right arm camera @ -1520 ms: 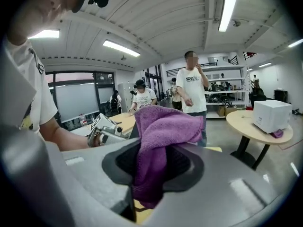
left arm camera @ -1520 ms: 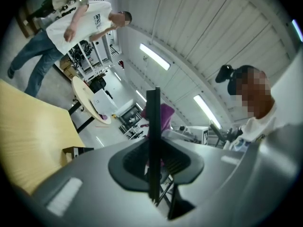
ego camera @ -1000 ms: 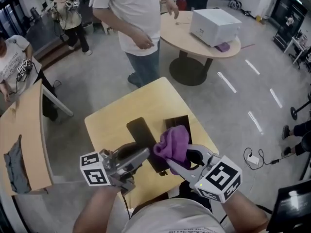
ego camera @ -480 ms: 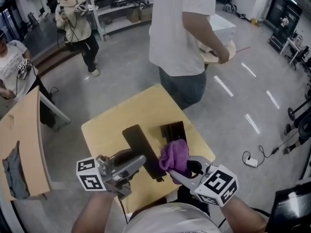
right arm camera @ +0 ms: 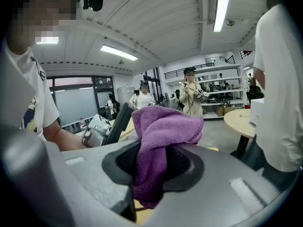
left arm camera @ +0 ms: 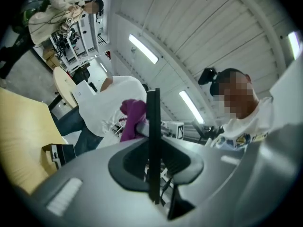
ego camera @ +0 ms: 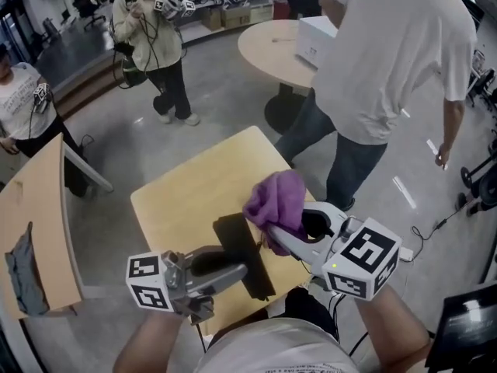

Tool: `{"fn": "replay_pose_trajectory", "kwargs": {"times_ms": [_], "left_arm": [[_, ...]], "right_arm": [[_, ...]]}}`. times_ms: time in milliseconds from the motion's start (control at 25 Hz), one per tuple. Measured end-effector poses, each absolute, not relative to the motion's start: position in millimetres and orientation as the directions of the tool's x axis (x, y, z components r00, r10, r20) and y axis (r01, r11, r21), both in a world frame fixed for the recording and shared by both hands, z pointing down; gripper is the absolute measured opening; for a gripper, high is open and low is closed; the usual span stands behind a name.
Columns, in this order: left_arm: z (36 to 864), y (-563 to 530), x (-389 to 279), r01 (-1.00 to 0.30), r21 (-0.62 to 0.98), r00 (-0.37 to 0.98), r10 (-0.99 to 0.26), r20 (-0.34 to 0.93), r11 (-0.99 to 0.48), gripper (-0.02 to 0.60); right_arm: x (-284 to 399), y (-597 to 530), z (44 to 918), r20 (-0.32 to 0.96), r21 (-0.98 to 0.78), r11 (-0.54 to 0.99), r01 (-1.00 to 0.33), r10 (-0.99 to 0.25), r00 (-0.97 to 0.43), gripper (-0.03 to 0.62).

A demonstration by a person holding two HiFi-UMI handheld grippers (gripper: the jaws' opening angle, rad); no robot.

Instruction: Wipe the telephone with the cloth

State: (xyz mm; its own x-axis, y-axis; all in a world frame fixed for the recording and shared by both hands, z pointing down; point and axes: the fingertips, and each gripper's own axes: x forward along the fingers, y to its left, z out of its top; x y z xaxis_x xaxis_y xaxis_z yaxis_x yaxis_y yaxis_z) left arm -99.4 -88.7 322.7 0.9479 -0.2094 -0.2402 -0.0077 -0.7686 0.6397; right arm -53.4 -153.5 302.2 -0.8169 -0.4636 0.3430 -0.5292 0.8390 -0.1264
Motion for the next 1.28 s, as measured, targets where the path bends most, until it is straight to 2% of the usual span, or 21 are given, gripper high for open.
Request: {"fn": "replay_pose_trajectory", "kwargs": {"times_ms": [240,600,1280], "left_arm": [[322.8,-69.4,-81.0,0.042,0.646,0.957,-0.156,-0.246,-0.763,0.086],[316.3,-69.3,-85.6,0.071,0.623,0.947,-0.143,-0.288,-0.779,0.086],[312.0,-76.8,-122.1,0.093,0.596,0.934,-0.137,-0.329,-0.798,0.086]], "right_arm": [[-71.4,-163.1,267.5,0.247,-0.195,0.866,-0.462,-0.412,-0.877,0.114],[-84.8,-146.3,282.8,0.174,-0.394,0.849,-0.353,-0.308,-0.935,0.112],[-109.4,-123.3,306.0,0.203,-0.383,0.871,-0.308,-0.245,-0.948,0.112]]}}
